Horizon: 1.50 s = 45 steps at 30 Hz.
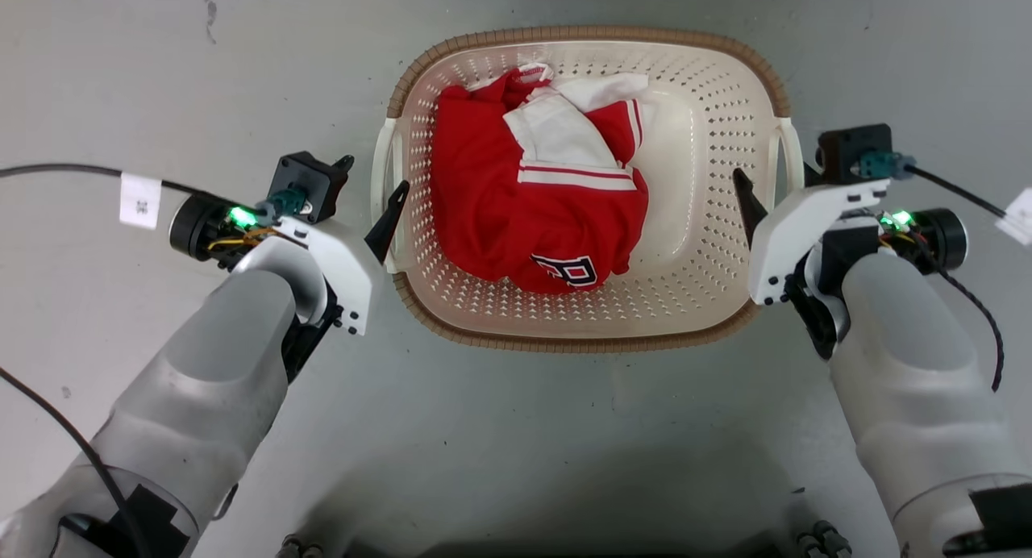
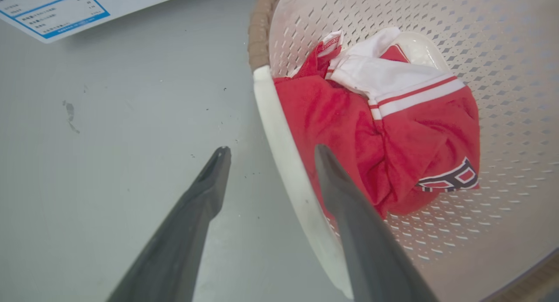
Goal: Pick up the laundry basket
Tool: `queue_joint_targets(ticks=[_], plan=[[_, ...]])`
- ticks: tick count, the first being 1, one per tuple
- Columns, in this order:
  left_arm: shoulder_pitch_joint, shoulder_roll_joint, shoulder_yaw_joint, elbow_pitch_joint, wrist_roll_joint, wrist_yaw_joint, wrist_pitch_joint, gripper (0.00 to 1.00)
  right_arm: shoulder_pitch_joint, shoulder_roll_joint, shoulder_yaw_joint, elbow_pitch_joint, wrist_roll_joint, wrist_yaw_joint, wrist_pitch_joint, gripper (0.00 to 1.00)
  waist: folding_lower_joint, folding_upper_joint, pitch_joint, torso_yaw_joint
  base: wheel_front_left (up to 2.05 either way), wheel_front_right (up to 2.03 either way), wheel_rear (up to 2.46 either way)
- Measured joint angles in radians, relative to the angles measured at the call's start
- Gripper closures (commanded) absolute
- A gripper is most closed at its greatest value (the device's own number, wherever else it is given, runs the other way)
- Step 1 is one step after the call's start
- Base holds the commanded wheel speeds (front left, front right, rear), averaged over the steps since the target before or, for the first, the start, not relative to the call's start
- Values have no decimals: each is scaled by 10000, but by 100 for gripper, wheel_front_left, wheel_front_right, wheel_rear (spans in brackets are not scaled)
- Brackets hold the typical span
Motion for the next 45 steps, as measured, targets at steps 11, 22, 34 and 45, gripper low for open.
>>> queue_joint_targets(ticks=[11, 22, 34, 45], plan=[[-987, 589, -2073, -479, -2278, 0, 1279, 0, -1223, 2, 382, 1177, -81, 2, 1258, 0, 0, 0, 387, 21, 0, 0, 0], [-1577, 1070, -3475, -966, -3885, -17, 1971, 0, -1616, 2, 698, 1743, 169, 2, 1789, 0, -1, 0, 577, 29, 0, 0, 0], [-1759, 1081, -3940, -922, -4393, -17, 1927, 62, -1745, 2, 846, 2017, 389, 0, 1778, 100, -1, 0, 677, 43, 0, 0, 0], [-1578, 1112, -4004, -1168, -4364, 17, 1973, 100, -1813, 52, 1189, 2196, 583, -2, 2067, 100, 0, 0, 311, 60, 0, 0, 0]])
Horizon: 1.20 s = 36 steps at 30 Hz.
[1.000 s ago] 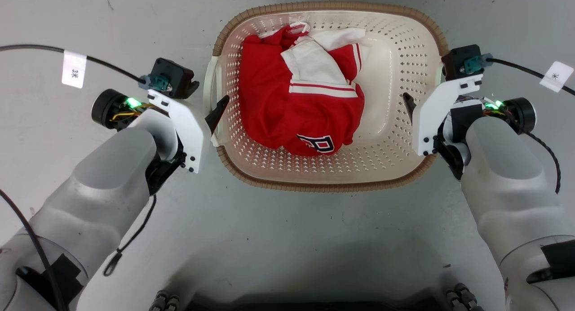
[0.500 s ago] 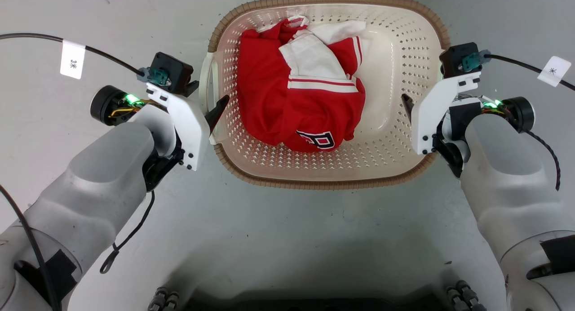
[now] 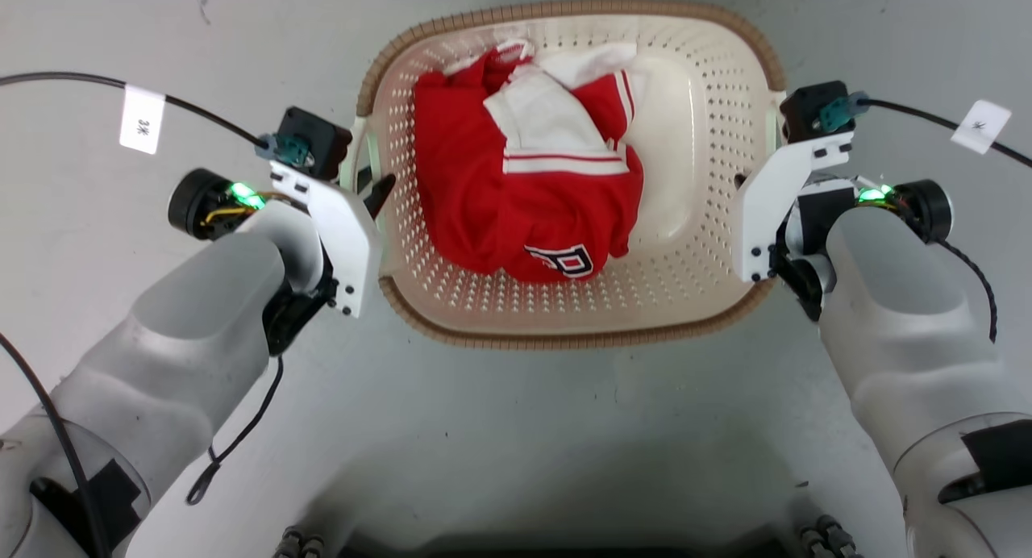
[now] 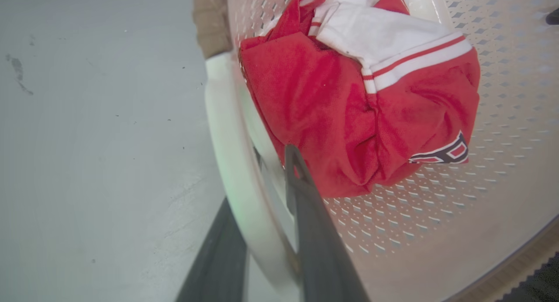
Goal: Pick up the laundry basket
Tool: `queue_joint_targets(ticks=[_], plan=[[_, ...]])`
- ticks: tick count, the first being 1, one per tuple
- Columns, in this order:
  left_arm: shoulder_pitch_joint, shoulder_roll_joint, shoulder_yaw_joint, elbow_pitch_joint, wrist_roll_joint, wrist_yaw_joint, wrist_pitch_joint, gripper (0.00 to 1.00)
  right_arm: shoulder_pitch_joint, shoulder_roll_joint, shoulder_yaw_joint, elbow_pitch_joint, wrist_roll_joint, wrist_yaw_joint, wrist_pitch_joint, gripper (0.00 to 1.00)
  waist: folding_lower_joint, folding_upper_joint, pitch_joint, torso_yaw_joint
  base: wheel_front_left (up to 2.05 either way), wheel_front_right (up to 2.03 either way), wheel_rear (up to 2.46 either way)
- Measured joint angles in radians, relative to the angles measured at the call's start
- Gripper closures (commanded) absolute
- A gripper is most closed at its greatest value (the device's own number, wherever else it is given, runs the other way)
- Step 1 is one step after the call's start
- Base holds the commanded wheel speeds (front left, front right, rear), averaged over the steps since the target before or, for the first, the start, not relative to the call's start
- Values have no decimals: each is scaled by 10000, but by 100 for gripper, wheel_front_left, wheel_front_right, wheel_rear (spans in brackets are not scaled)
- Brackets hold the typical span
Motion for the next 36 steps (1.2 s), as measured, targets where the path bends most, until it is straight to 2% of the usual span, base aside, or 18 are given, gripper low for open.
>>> queue_joint_targets(ticks=[5, 9, 15, 23, 25, 28, 36], plan=[[367, 121, -8, -318, 182, 15, 353, 100, 245, -15, 485, 71, 320, -15, 660, 100, 0, -1, -502, -11, 0, 0, 0], [752, 412, 6, -982, 495, 44, 1135, 100, 472, -50, 1143, 15, 788, -17, 1442, 100, -1, 0, -1072, -61, 0, 0, 0], [1333, 918, 4, -1841, -65, 50, 2431, 100, 1047, -59, 2376, -441, 1781, -50, 2899, 100, -1, 0, -2195, -186, 0, 0, 0], [1826, 1394, -2, -2692, -481, 56, 3720, 100, 1481, -96, 3304, -750, 2796, -77, 4623, 100, -2, 0, -3731, -351, 0, 0, 0], [2055, 1530, -2, -2982, -740, 58, 4113, 100, 1594, -107, 3601, -926, 3281, -77, 5290, 100, -2, 0, -4415, -411, 0, 0, 0], [2240, 1712, -10, -3275, -1375, 86, 4594, 100, 1695, -140, 3891, -1043, 3670, -77, 5812, 100, -2, 0, -5092, -468, 0, 0, 0], [2279, 1967, -19, -3670, -1856, 105, 5501, 100, 1803, -176, 4658, -1266, 4134, -88, 6625, 100, -3, 0, -6634, -602, 0, 0, 0]])
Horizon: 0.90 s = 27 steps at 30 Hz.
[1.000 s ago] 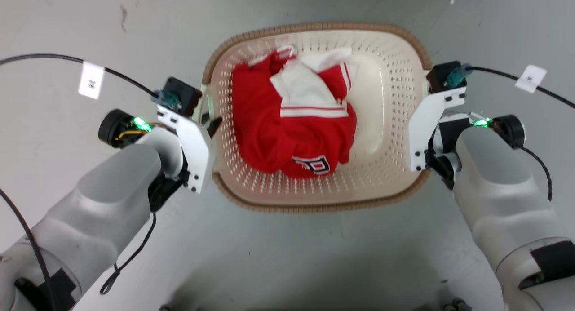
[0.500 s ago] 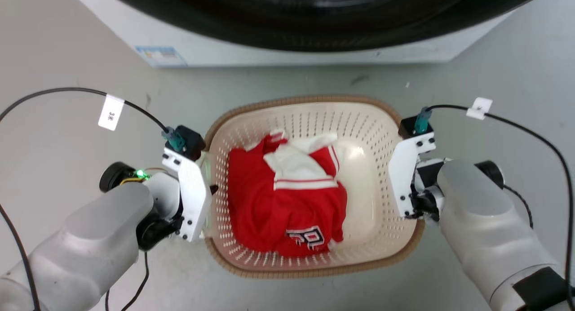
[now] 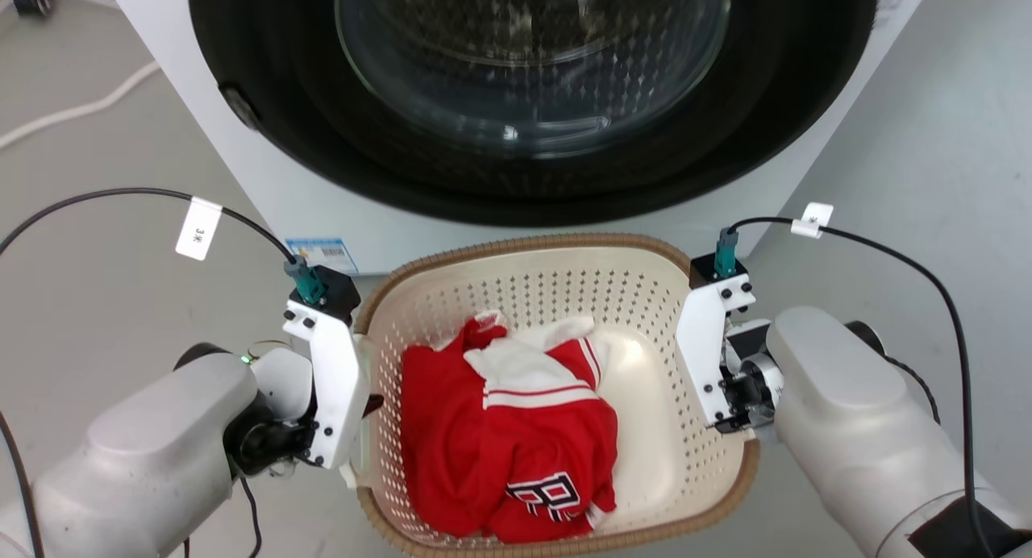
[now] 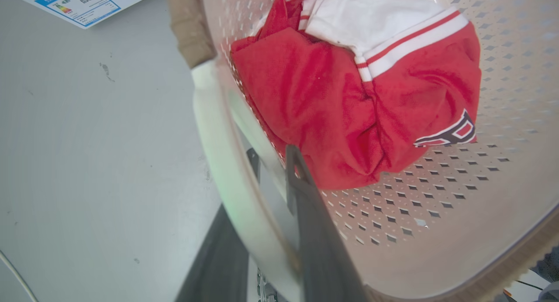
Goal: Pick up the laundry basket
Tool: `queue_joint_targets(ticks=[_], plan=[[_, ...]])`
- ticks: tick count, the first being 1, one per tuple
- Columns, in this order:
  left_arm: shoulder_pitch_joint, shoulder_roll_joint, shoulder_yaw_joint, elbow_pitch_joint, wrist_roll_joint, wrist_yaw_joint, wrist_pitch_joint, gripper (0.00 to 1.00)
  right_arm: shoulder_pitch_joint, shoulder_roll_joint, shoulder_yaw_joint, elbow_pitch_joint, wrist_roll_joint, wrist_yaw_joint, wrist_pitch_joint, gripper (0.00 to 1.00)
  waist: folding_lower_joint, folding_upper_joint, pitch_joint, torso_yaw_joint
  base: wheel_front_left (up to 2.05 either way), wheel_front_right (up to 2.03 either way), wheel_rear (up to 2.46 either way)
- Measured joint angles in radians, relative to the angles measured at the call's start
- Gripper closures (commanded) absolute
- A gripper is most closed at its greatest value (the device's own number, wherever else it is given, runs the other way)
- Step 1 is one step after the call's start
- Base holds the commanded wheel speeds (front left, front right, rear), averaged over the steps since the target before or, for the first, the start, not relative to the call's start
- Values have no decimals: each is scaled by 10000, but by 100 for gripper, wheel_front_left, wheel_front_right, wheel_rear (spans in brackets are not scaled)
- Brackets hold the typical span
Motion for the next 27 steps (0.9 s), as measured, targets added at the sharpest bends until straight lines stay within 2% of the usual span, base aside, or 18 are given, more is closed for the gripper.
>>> queue_joint_targets(ticks=[14, 27], plan=[[1340, -205, -19, 54, -675, 15, 1264, 100, 1169, 2, 746, 205, 823, 0, 834, 100, -1, 0, -1990, -182, 0, 0, 0], [1445, -355, -13, 136, -635, 15, 1814, 100, 1324, -27, 961, 186, 1239, -2, 974, 100, 0, 0, -2484, -328, 0, 0, 0]])
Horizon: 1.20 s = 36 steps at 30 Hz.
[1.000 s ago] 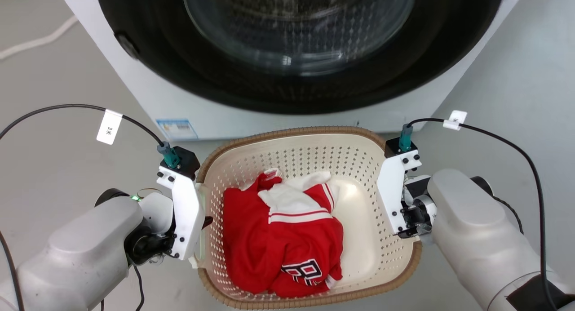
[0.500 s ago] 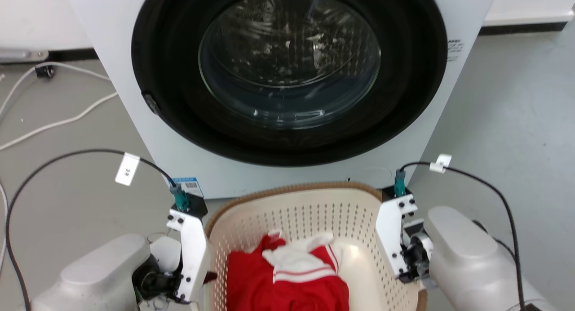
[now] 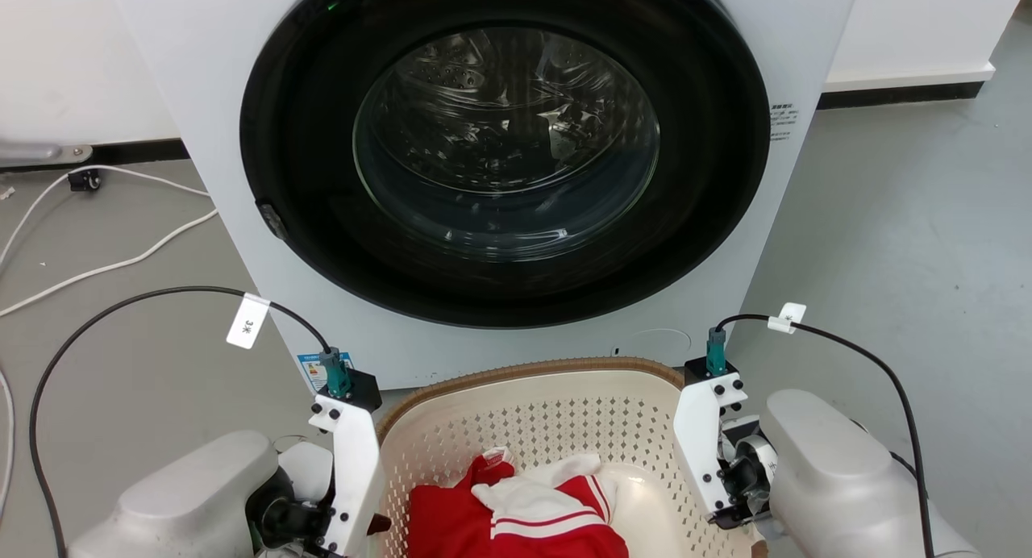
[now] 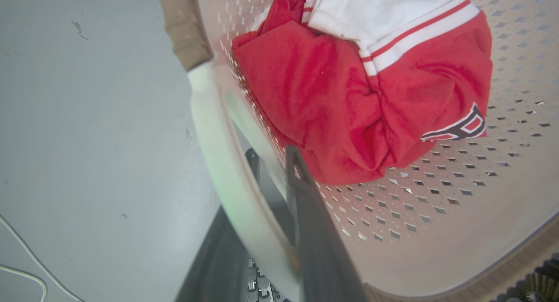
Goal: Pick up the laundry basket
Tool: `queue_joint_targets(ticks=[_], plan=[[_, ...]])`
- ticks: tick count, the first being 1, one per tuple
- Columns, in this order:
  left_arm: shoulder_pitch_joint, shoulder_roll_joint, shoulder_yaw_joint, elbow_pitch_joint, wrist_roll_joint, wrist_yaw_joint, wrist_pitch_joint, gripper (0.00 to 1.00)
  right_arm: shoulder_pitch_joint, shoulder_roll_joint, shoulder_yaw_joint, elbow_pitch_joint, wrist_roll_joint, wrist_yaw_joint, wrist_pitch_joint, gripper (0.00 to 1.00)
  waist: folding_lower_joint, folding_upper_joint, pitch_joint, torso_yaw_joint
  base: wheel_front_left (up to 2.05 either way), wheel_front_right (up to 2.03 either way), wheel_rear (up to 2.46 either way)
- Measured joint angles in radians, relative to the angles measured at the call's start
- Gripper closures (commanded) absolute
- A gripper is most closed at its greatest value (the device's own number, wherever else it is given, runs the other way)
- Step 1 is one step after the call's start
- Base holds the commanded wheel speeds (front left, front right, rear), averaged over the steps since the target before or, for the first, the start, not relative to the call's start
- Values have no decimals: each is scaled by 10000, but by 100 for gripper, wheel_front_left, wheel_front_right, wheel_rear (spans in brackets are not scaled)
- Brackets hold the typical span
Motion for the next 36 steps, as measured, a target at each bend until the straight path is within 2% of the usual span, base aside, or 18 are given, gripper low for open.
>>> queue_joint_targets(ticks=[36], plan=[[-138, 8, 8, 92, -104, 0, 163, 100, -366, 29, 401, 328, 441, 2, -288, 100, 3, 0, 103, 11, 0, 0, 0]])
